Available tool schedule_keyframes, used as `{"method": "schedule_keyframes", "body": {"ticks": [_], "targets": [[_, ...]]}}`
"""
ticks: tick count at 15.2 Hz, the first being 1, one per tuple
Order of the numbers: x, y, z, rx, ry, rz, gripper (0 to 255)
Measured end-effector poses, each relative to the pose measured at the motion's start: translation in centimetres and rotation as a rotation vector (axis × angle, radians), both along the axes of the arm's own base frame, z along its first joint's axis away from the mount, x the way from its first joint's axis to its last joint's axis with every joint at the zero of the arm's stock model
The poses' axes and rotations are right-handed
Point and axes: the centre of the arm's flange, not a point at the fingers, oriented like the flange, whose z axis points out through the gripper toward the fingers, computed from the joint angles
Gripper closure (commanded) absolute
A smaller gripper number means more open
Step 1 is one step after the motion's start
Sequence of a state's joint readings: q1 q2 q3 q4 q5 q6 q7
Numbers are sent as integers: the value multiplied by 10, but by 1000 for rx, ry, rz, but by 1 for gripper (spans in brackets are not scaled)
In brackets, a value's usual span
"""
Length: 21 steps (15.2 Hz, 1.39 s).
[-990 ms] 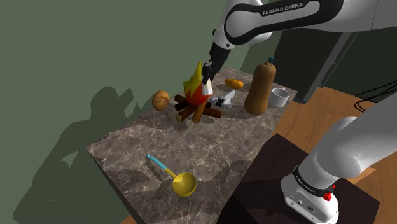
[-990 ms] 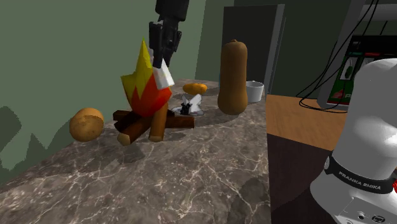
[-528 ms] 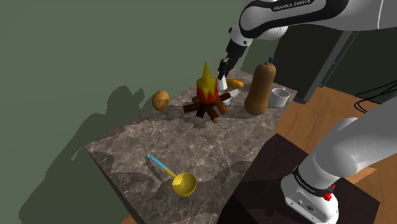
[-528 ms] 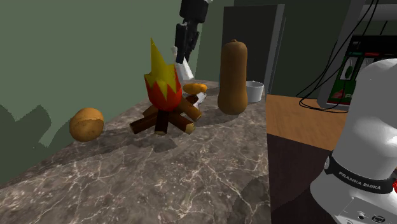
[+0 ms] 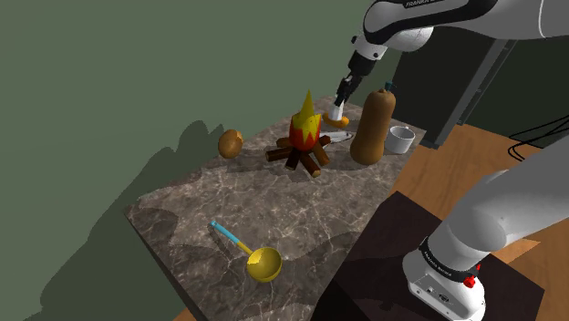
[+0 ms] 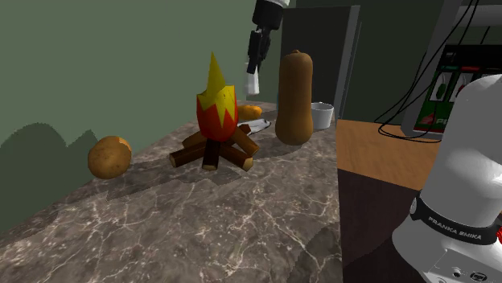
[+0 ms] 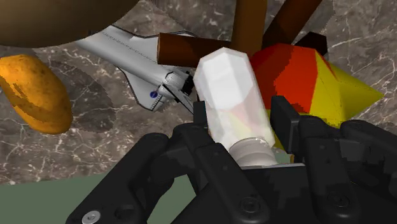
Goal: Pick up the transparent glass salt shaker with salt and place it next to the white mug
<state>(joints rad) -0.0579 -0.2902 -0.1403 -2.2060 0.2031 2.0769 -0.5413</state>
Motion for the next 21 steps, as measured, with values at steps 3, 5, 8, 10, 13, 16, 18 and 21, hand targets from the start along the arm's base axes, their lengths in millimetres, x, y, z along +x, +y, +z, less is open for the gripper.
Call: {"method": "schedule_keyframes", "body": {"ticks": [3, 5, 8, 10, 13, 16, 18, 21], "targets": [[-2, -42, -2, 0, 0, 0, 255], [-5, -68, -1, 0, 0, 1, 255], [-6, -106, 1, 0, 0, 0, 255], [-9, -133, 0, 1, 0, 0, 255], [-10, -172, 2, 1, 0, 0, 255], [-13, -215, -1, 0, 0, -1, 255], [-14, -227, -7, 0, 0, 1, 255], [-12, -230, -22, 0, 0, 2, 255]]}}
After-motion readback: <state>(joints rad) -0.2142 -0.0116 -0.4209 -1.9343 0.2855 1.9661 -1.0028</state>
